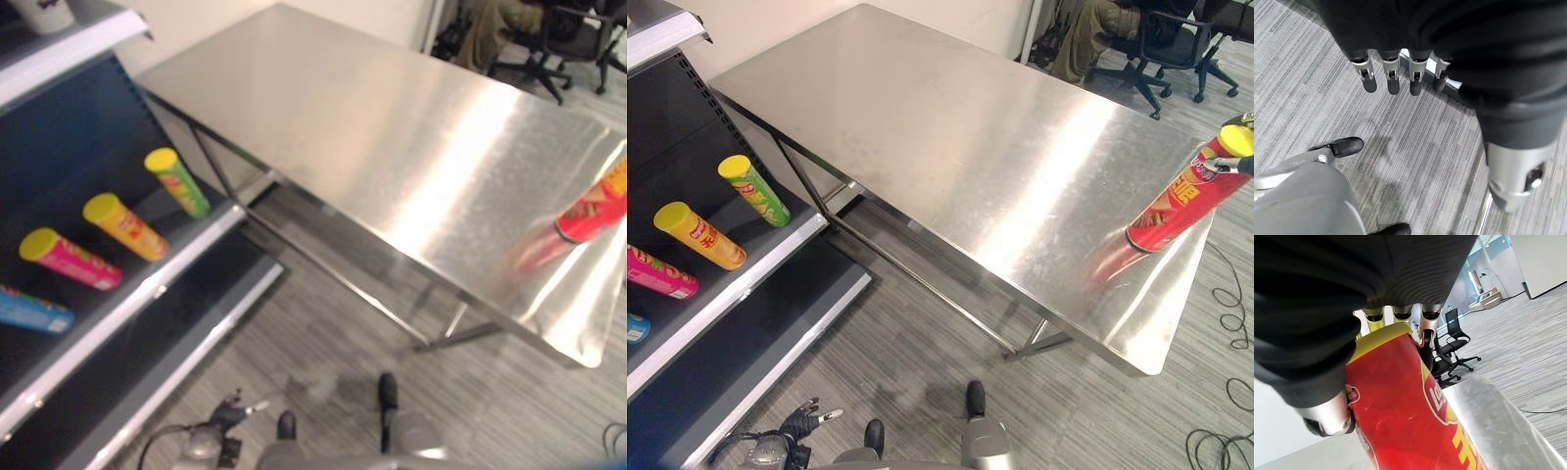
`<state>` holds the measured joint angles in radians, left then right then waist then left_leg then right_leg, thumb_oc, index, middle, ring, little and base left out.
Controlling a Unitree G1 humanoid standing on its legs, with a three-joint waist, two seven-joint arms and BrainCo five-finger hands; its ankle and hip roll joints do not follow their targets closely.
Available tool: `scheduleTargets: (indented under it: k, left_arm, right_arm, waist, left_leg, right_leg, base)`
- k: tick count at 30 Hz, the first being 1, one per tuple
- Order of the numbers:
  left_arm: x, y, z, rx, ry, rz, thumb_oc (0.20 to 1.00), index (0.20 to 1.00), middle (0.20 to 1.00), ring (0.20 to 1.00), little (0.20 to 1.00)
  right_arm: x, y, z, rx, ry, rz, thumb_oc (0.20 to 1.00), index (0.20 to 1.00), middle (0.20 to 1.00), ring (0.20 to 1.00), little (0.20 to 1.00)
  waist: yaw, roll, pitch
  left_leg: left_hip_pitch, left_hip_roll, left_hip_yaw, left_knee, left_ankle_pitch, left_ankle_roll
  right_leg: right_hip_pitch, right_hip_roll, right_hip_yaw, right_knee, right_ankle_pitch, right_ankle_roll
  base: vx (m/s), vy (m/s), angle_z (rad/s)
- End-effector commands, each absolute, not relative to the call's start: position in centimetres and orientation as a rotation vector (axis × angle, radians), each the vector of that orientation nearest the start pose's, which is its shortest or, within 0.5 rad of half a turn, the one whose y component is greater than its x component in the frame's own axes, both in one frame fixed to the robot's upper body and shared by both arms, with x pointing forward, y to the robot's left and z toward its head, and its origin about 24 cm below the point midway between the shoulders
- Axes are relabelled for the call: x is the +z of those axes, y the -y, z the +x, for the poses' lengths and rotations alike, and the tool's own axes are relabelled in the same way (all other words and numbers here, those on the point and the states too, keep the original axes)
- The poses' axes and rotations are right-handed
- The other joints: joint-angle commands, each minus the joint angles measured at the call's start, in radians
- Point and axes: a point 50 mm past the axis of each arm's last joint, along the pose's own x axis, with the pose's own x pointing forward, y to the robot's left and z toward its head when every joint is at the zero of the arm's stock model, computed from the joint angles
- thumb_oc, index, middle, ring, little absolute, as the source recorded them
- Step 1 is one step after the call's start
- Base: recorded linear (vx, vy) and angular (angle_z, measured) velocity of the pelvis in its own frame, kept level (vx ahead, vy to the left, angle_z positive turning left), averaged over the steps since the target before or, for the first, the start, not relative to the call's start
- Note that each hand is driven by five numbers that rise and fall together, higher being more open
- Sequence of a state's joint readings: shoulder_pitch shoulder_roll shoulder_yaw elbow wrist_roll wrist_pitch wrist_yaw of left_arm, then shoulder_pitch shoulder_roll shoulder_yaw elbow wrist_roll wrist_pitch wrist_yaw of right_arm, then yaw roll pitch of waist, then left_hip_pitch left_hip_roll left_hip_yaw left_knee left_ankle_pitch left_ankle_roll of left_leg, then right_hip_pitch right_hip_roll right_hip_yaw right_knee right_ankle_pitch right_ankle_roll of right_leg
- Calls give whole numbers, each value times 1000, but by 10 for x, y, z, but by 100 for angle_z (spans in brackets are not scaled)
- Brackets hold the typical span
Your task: Put the goods on the table back onto the shelves and tidy them up.
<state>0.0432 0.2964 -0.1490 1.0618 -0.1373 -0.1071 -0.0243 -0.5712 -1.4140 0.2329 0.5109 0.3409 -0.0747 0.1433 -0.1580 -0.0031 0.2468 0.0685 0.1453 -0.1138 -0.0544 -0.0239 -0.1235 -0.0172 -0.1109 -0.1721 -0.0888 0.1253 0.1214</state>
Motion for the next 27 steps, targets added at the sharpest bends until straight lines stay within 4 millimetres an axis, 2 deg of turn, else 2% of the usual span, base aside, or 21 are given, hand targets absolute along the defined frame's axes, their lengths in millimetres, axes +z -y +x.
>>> scheduleTargets:
  k: [1, 3, 4, 5, 6, 7, 10, 14, 16, 19, 20, 21, 22, 23, 24, 25, 26, 27]
  left_arm:
    - [-128, -282, 126, 159, -953, 282, 1000, 1000, 1000, 1000, 1000]
    - [-128, -284, 124, 170, -958, 282, 1000, 1000, 1000, 1000, 1000]
    - [-128, -284, 124, 170, -958, 283, 1000, 1000, 1000, 1000, 1000]
    - [-129, -286, 121, 185, -963, 280, 1000, 1000, 1000, 1000, 1000]
    - [-128, -286, 121, 184, -963, 283, 1000, 1000, 1000, 1000, 1000]
    - [-129, -287, 120, 197, -967, 280, 1000, 1000, 1000, 1000, 1000]
    - [-129, -290, 117, 213, -973, 279, 1000, 1000, 1000, 1000, 1000]
    - [-127, -295, 117, 254, -966, 255, 1000, 1000, 1000, 1000, 1000]
    - [-126, -297, 117, 281, -953, 236, 1000, 1000, 1000, 1000, 1000]
    - [-124, -301, 116, 317, -943, 214, 1000, 1000, 1000, 1000, 1000]
    - [-123, -305, 113, 354, -937, 195, 1000, 1000, 1000, 1000, 1000]
    - [-123, -305, 113, 354, -936, 194, 1000, 1000, 1000, 1000, 1000]
    - [-124, -307, 106, 376, -945, 182, 1000, 1000, 1000, 1000, 1000]
    - [-125, -308, 103, 387, -955, 175, 1000, 1000, 1000, 1000, 1000]
    - [-125, -308, 103, 387, -955, 175, 1000, 1000, 1000, 1000, 1000]
    - [-125, -310, 100, 403, -961, 167, 1000, 1000, 1000, 1000, 1000]
    - [-126, -309, 99, 408, -967, 162, 1000, 1000, 1000, 1000, 1000]
    - [-126, -309, 99, 407, -967, 163, 1000, 1000, 1000, 1000, 1000]
  right_arm:
    - [316, 352, 277, -175, 449, -770, 200, 200, 200, 200, 200]
    - [323, 353, 266, -224, 590, -643, 200, 200, 200, 200, 200]
    - [323, 354, 265, -226, 589, -643, 200, 200, 200, 200, 200]
    - [333, 346, 258, -234, 715, -569, 200, 200, 200, 200, 200]
    - [332, 347, 257, -238, 714, -568, 200, 200, 200, 200, 200]
    - [347, 334, 250, -215, 859, -496, 200, 200, 200, 200, 200]
    - [361, 313, 244, -129, 1012, -389, 200, 200, 200, 200, 200]
    - [372, 289, 238, -1, 1118, -315, 200, 200, 200, 200, 200]
    - [381, 276, 235, 62, 1165, -310, 200, 200, 200, 200, 200]
    - [387, 267, 231, 102, 1194, -327, 200, 200, 200, 200, 200]
    - [391, 259, 230, 140, 1204, -345, 200, 200, 200, 200, 200]
    - [391, 258, 230, 140, 1205, -346, 200, 200, 200, 200, 200]
    - [390, 249, 233, 176, 1197, -369, 200, 200, 200, 200, 200]
    - [387, 245, 234, 204, 1185, -373, 200, 200, 200, 200, 200]
    - [386, 245, 234, 204, 1185, -373, 200, 200, 200, 200, 200]
    - [384, 242, 235, 222, 1169, -395, 200, 200, 200, 200, 200]
    - [378, 235, 235, 266, 1146, -415, 200, 200, 200, 200, 200]
    - [378, 235, 235, 266, 1145, -414, 200, 200, 200, 200, 200]
  waist:
    - [27, -82, -38]
    - [36, -76, -41]
    - [38, -77, -40]
    - [44, -67, -46]
    - [46, -68, -46]
    - [57, -60, -53]
    - [79, -52, -56]
    - [108, -45, -43]
    - [137, -44, -28]
    - [144, -46, -17]
    - [153, -54, -7]
    - [150, -54, -10]
    - [163, -63, -6]
    - [162, -64, -9]
    - [161, -64, -11]
    - [159, -64, -15]
    - [146, -56, -29]
    - [146, -56, -30]
  left_leg:
    - [-30, 56, 17, 96, -79, -55]
    - [-30, 59, 9, 98, -80, -56]
    - [-30, 59, 9, 98, -80, -56]
    - [-33, 61, 1, 102, -80, -58]
    - [-33, 61, -1, 102, -80, -58]
    - [-36, 65, -13, 106, -78, -63]
    - [-45, 70, -40, 118, -70, -71]
    - [-78, 71, -108, 142, -24, -93]
    - [-101, 59, -156, 137, -6, -101]
    - [-145, 43, -169, 132, 13, -99]
    - [-152, 54, -118, 145, 3, -95]
    - [-159, 51, -119, 144, 9, -93]
    - [-135, 86, -49, 170, 6, -83]
    - [-122, 104, -28, 174, 18, -79]
    - [-124, 103, -29, 174, 19, -79]
    - [-99, 135, -4, 183, 34, -80]
    - [-54, 185, 36, 182, 61, -88]
    - [-53, 186, 36, 179, 62, -88]
  right_leg:
    - [51, -32, 16, 148, -261, 37]
    - [56, -29, 9, 152, -270, 33]
    - [57, -29, 9, 152, -270, 33]
    - [60, -26, 1, 156, -280, 28]
    - [60, -26, -1, 157, -281, 27]
    - [67, -21, -7, 161, -291, 20]
    - [78, -10, -22, 164, -309, 6]
    - [94, 11, -61, 163, -333, -22]
    - [99, 16, -89, 165, -346, -31]
    - [80, 3, -127, 178, -348, -32]
    - [60, -16, -146, 201, -353, -37]
    - [55, -19, -148, 200, -347, -35]
    - [33, -41, -163, 222, -343, -40]
    - [14, -57, -175, 233, -333, -37]
    - [13, -58, -176, 233, -333, -37]
    - [-8, -81, -193, 254, -324, -34]
    - [-40, -113, -218, 285, -321, -27]
    - [-42, -114, -217, 288, -323, -27]
  base:
    - [-14, -42, 1]
    - [-6, -39, 8]
    - [-8, -59, 9]
    - [-6, -44, 5]
    - [-2, -89, 8]
    - [4, -74, 13]
    - [-13, -102, 25]
    - [-39, -101, 31]
    - [-116, -93, 59]
    - [-151, -7, 57]
    - [-112, 50, 61]
    - [-204, 111, 61]
    - [-187, 133, 35]
    - [-176, 125, 10]
    - [-150, 139, 13]
    - [-180, 224, 28]
    - [-179, 222, 42]
    - [-232, 357, 43]
